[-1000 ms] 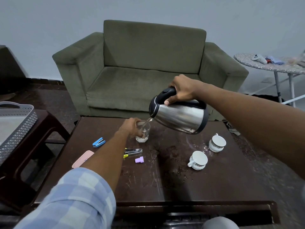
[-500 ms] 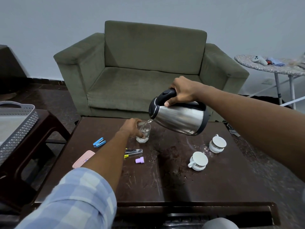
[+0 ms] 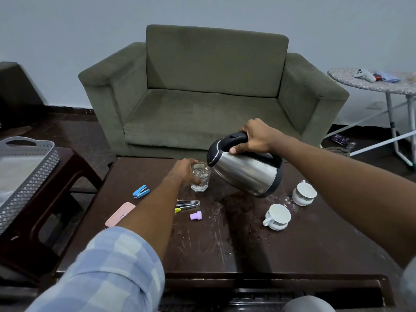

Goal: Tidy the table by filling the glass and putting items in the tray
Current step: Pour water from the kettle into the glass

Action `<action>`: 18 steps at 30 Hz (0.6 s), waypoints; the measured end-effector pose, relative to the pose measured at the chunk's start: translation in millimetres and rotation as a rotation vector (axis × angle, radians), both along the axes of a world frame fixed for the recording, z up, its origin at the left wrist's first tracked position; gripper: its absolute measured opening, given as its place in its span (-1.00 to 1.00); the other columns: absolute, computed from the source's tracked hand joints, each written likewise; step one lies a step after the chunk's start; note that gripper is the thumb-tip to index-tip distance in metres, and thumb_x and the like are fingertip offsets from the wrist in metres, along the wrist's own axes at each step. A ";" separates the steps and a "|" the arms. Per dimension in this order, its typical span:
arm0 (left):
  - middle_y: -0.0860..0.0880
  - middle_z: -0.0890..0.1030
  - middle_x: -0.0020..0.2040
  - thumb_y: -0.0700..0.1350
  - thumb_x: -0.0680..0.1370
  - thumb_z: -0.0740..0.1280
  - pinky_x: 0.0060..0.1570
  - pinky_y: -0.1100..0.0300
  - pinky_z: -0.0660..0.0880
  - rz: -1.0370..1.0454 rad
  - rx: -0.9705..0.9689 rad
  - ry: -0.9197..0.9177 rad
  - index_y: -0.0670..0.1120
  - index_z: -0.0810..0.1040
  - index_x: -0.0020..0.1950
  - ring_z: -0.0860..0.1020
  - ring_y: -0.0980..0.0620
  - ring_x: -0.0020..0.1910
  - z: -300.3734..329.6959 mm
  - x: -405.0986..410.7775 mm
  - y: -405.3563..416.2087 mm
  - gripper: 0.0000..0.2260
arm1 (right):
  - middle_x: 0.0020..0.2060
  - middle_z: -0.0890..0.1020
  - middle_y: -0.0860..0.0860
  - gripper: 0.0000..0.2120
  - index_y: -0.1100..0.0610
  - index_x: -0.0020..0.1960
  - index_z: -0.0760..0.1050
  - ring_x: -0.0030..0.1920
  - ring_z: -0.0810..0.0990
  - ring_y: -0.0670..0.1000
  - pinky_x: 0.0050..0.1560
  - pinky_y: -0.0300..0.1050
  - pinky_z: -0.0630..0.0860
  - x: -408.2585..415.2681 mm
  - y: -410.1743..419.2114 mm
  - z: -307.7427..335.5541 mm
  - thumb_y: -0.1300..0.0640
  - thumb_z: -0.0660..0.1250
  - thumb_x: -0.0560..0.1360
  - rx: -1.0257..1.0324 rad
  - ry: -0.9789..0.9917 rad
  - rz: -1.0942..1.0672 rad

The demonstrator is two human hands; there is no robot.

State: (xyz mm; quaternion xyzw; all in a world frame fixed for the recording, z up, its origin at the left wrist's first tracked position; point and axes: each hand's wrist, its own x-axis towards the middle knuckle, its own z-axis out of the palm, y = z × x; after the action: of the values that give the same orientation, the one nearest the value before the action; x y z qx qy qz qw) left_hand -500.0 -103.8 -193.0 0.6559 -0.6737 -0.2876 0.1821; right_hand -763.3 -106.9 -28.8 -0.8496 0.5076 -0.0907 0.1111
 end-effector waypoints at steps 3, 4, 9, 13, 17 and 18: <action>-0.04 0.70 0.20 -0.03 0.15 0.69 0.22 0.01 0.61 -0.005 0.004 -0.008 -0.07 0.56 0.43 0.66 -0.04 0.13 -1.9 0.9 -2.5 -0.16 | -0.49 0.50 0.03 -0.47 0.17 -0.34 0.51 -0.44 0.46 -0.01 -0.38 -0.03 0.29 -5.3 0.0 -6.6 -0.26 0.61 0.35 0.004 -0.015 -0.007; -0.03 0.70 0.19 -0.03 0.15 0.69 0.22 0.01 0.61 -0.006 0.004 -0.012 -0.07 0.56 0.42 0.66 -0.03 0.13 -1.8 1.4 -2.6 -0.15 | -0.48 0.50 0.04 -0.45 0.20 -0.33 0.52 -0.44 0.45 0.00 -0.38 -0.03 0.29 -4.9 -0.1 -7.5 -0.26 0.61 0.35 0.004 -0.001 -0.002; -0.02 0.69 0.22 -0.05 0.18 0.71 0.24 0.05 0.59 -0.003 0.002 -0.012 -0.08 0.54 0.45 0.65 -0.03 0.17 -0.8 0.3 -1.3 -0.15 | -0.46 0.53 0.07 -0.42 0.22 -0.29 0.54 -0.40 0.50 0.05 -0.37 -0.01 0.33 -0.3 -4.8 -5.7 -0.30 0.59 0.33 -0.006 0.055 0.012; -0.05 0.68 0.25 -0.08 0.21 0.70 0.24 0.06 0.58 0.002 -0.005 -0.012 -0.10 0.53 0.47 0.64 -0.04 0.19 -0.1 0.3 0.0 -0.16 | -0.45 0.54 0.06 -0.45 0.18 -0.31 0.52 -0.39 0.51 0.04 -0.38 -0.02 0.35 3.6 -5.9 0.9 -0.29 0.59 0.34 -0.026 0.076 0.019; -0.06 0.67 0.26 -0.09 0.22 0.70 0.24 0.07 0.57 0.004 -0.005 -0.007 -0.09 0.52 0.48 0.64 -0.05 0.20 -0.4 -0.8 0.9 -0.15 | -0.45 0.54 0.06 -0.47 0.15 -0.34 0.50 -0.40 0.51 0.03 -0.37 -0.02 0.38 6.8 -5.7 4.0 -0.29 0.59 0.34 -0.050 0.098 0.029; -0.06 0.67 0.26 -0.09 0.22 0.70 0.25 0.07 0.57 0.008 -0.005 -0.002 -0.09 0.51 0.48 0.63 -0.05 0.20 -0.2 -0.9 1.2 -0.15 | -0.45 0.54 0.06 -0.46 0.16 -0.33 0.50 -0.40 0.51 0.03 -0.37 -0.01 0.38 7.7 -5.6 4.5 -0.29 0.59 0.34 -0.054 0.101 0.027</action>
State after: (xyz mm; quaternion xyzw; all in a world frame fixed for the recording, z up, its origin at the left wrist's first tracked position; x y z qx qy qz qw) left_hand -500.9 -102.6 -193.1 0.6583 -0.6721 -0.2845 0.1844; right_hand -755.6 -112.5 -24.3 -0.8625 0.4984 -0.0600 0.0638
